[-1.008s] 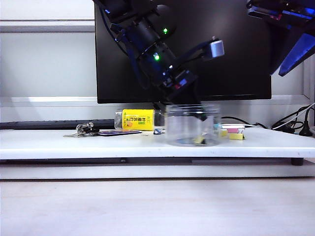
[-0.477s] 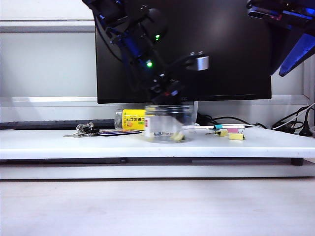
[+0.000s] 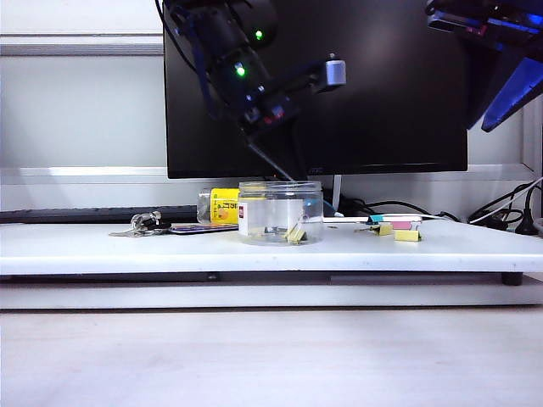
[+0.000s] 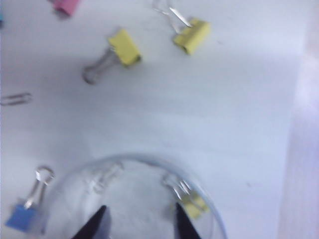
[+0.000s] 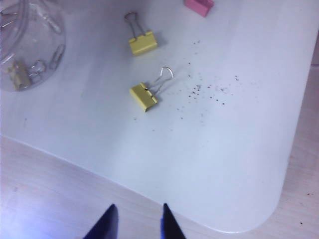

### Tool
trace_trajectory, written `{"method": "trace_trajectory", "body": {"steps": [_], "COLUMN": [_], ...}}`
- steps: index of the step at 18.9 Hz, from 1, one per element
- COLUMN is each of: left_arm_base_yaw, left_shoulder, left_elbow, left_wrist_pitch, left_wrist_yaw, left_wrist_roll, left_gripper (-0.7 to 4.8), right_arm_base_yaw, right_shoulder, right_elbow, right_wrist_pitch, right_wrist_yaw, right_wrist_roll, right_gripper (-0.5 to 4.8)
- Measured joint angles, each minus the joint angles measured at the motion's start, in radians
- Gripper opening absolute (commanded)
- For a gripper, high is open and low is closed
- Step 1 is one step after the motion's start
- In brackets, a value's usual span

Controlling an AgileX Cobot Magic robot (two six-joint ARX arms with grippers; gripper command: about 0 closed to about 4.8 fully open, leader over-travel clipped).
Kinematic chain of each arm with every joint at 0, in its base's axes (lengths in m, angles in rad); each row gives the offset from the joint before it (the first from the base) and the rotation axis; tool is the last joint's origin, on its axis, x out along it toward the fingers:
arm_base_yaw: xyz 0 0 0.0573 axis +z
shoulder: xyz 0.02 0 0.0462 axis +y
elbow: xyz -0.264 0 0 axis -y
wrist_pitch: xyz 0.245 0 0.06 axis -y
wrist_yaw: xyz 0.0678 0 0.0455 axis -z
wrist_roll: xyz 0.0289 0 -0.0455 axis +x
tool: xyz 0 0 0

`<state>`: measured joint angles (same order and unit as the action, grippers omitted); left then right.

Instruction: Take the clips out of the round transparent plastic box and place them on the table.

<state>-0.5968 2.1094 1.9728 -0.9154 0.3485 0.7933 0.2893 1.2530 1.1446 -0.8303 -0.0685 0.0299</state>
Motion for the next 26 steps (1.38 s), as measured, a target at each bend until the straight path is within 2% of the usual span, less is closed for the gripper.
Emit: {"method": "trace_trajectory", "body": {"steps": [4, 26], "left_arm_base_yaw": [0.007, 0.005], "left_shoulder": [0.001, 0.043], "left_elbow": [0.000, 0.000], "left_wrist_pitch": [-0.049, -0.053], "left_wrist_yaw": [0.002, 0.071], "left_wrist_roll": [0.019, 0.033], "left_gripper": [1.43, 1.44], "right_arm_base_yaw": [0.000, 0.000], "right_shoulder": [0.000, -0.001], "right_elbow": [0.000, -0.096], "right_wrist_pitch": [0.000, 0.069], "right_wrist_yaw": [0.000, -0.038], "right_wrist_roll": [0.000, 0.015], "right_gripper": [1.17, 1.17]}}
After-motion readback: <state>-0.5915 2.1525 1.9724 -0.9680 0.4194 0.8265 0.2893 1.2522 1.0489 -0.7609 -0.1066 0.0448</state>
